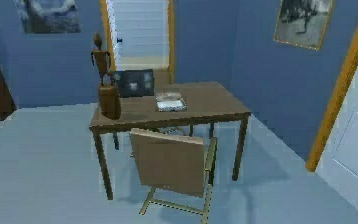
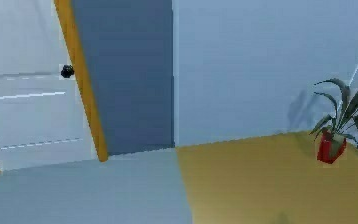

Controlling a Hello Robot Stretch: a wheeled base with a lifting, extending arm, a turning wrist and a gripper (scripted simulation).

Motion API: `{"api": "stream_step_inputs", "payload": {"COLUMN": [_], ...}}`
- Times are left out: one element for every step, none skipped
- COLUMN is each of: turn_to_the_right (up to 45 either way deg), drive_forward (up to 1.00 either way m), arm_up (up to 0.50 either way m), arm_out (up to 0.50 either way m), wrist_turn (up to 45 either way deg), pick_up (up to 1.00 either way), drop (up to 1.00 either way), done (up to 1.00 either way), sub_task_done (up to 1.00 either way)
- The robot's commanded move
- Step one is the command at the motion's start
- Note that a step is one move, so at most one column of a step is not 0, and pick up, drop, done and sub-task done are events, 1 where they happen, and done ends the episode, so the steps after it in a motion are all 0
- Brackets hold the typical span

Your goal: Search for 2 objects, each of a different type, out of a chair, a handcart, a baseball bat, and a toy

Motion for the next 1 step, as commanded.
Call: {"api": "stream_step_inputs", "payload": {"turn_to_the_right": [0.0], "drive_forward": [0.00], "arm_up": [0.00], "arm_out": [0.00], "wrist_turn": [0.0], "pick_up": [0.00], "drop": [0.00], "done": [1.00], "sub_task_done": [0.00]}}
